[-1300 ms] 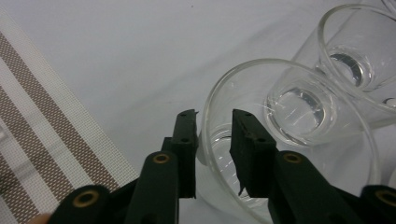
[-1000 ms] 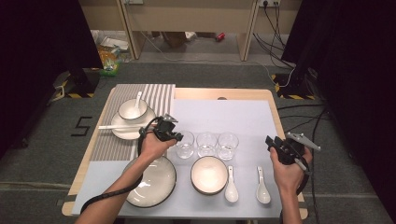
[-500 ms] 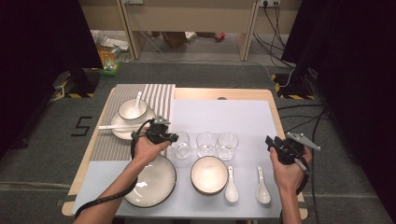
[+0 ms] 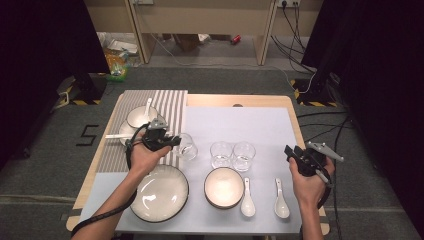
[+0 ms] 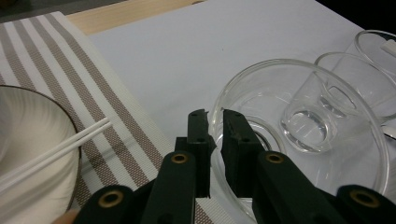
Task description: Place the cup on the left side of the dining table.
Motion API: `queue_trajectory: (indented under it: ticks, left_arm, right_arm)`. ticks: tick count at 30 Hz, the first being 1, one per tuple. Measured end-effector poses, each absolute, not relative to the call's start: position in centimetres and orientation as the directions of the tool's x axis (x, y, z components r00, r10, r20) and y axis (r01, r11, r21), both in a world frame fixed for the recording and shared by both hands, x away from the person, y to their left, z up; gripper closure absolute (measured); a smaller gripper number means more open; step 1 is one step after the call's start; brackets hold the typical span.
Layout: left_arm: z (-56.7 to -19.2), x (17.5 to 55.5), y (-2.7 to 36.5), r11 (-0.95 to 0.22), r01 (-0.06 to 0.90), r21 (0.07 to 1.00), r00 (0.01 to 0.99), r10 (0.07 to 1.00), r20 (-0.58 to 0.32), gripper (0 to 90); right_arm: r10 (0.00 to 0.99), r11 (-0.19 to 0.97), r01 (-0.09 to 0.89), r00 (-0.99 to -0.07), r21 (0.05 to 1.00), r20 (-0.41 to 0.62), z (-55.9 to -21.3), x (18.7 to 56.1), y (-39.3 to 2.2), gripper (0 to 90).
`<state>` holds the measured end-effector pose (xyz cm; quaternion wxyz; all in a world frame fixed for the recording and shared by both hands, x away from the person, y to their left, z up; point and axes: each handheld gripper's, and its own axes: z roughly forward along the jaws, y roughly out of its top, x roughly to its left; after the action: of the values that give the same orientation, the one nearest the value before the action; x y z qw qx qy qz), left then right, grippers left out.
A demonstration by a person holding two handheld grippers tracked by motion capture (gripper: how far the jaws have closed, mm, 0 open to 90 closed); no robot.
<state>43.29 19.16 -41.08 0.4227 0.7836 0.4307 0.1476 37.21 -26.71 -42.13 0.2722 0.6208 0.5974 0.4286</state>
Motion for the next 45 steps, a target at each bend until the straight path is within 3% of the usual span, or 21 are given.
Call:
queue_trajectory:
  ticks: [21,45]
  left_arm:
    - [-40.6,43.0,23.5,-0.224,0.559,0.799,0.509,0.853,-0.117,81.2]
    - [-42.1,42.7,25.2,-0.233,0.591,0.772,0.465,0.881,-0.090,81.4]
  right_arm:
    - [0.976,-0.133,0.509,-0.083,0.850,0.202,-42.1,37.3,-26.5,61.3]
    - [0.975,-0.130,0.514,-0.088,0.848,0.203,-42.2,37.3,-26.2,61.4]
